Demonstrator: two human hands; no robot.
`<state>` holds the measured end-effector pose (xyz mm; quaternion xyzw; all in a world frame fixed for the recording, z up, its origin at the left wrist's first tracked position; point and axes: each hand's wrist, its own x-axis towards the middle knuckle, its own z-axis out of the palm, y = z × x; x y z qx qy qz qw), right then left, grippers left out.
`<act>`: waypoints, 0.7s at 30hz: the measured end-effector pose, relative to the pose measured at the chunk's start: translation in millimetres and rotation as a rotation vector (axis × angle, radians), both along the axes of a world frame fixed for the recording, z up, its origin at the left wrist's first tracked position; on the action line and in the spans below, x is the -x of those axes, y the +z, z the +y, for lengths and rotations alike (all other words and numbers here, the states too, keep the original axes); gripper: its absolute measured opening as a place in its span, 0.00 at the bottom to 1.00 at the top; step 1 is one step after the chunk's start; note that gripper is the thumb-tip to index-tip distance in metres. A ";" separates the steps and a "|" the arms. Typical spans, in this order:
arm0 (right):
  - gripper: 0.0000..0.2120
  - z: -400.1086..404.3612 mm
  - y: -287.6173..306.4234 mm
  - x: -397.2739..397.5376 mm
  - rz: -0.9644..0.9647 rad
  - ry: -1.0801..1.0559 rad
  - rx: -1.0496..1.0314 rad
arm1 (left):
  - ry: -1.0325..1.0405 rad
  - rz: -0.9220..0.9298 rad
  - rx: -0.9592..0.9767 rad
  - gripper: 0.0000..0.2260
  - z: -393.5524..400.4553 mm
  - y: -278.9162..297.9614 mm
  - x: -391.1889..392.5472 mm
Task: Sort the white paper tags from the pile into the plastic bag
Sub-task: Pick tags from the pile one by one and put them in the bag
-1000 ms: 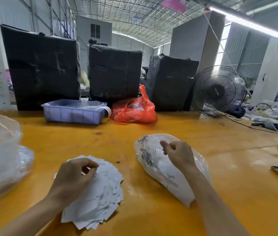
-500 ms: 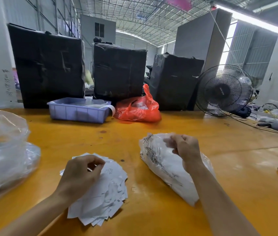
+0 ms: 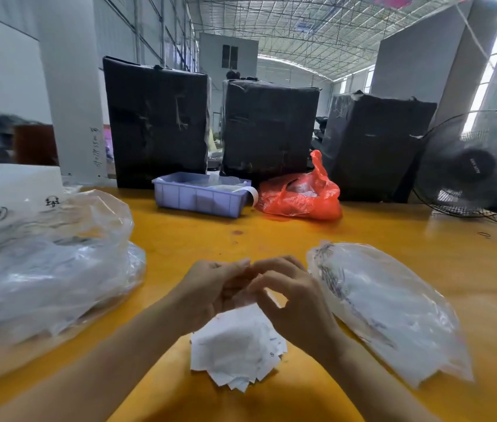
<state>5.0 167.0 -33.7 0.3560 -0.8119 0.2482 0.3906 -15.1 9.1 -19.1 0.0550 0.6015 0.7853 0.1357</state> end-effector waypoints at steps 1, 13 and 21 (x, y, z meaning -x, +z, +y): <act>0.05 1.5 -0.6 -0.1 -0.015 -0.028 0.025 | 0.037 0.007 0.010 0.11 -0.3 -1.2 0.4; 0.07 5.7 5.2 0.6 -0.326 -0.050 0.434 | -0.136 0.113 0.247 0.16 -8.7 -2.4 -2.0; 0.03 8.8 6.9 1.8 -0.870 0.083 0.739 | -0.062 0.215 0.372 0.08 -4.1 -5.1 -2.3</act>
